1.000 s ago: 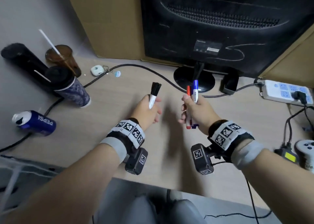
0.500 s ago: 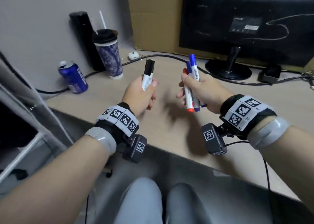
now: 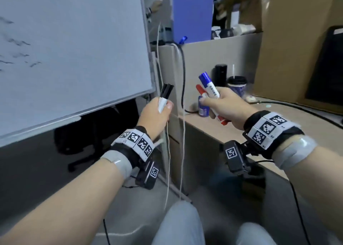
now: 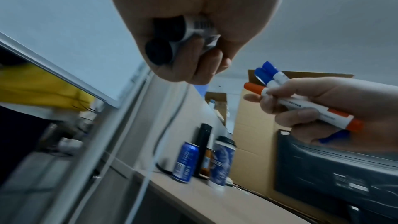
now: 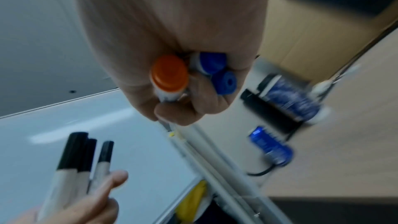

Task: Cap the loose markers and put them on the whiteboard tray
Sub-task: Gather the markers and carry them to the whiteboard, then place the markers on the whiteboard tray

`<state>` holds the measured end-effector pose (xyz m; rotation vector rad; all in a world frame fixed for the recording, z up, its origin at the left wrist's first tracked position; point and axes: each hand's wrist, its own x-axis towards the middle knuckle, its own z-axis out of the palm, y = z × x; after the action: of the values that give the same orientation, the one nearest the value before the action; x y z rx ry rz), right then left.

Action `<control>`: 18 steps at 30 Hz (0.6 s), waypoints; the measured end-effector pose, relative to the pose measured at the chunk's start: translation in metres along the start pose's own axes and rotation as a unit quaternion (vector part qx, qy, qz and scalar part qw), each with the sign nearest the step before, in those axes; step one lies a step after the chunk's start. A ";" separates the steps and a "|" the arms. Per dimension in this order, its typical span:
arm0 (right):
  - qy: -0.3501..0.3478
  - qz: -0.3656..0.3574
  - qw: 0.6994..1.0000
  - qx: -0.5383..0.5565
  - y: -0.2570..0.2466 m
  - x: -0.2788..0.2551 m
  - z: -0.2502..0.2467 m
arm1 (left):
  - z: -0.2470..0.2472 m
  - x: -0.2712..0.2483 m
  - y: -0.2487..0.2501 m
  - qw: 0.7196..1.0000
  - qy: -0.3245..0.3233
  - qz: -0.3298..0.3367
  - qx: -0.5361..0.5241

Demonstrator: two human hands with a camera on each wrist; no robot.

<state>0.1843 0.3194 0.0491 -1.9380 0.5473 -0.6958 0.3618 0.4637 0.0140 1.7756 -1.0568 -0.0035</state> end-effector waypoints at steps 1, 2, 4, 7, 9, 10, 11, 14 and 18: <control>-0.016 -0.018 1.000 0.015 -0.013 0.004 0.016 | -0.022 -0.006 -0.005 1.000 0.020 -0.011 0.010; -0.026 -0.031 0.999 0.026 -0.025 0.007 0.031 | -0.043 -0.012 -0.010 0.999 0.044 -0.026 0.017; -0.050 -0.054 0.997 0.036 -0.047 0.013 0.060 | -0.082 -0.027 -0.018 0.994 0.091 -0.049 0.019; -0.095 -0.091 0.991 0.035 -0.076 0.013 0.102 | -0.134 -0.050 -0.027 0.983 0.170 -0.060 0.036; -0.114 -0.112 0.987 0.035 -0.092 0.013 0.131 | -0.163 -0.061 -0.033 0.973 0.213 -0.065 0.055; -0.123 -0.119 0.985 0.034 -0.099 0.014 0.146 | -0.177 -0.067 -0.036 0.968 0.234 -0.070 0.060; -0.132 -0.124 0.983 0.028 -0.106 0.016 0.162 | -0.190 -0.074 -0.040 0.962 0.255 -0.075 0.065; -0.148 -0.149 0.978 0.011 -0.127 0.024 0.210 | -0.227 -0.095 -0.053 0.942 0.310 -0.094 0.088; -0.169 -0.182 0.968 0.016 -0.152 0.027 0.274 | -0.276 -0.128 -0.075 0.908 0.388 -0.131 0.091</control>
<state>0.4005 0.5435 0.0917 -2.0915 -0.0333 -0.5728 0.4564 0.7618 0.0315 1.8198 -0.2434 0.6065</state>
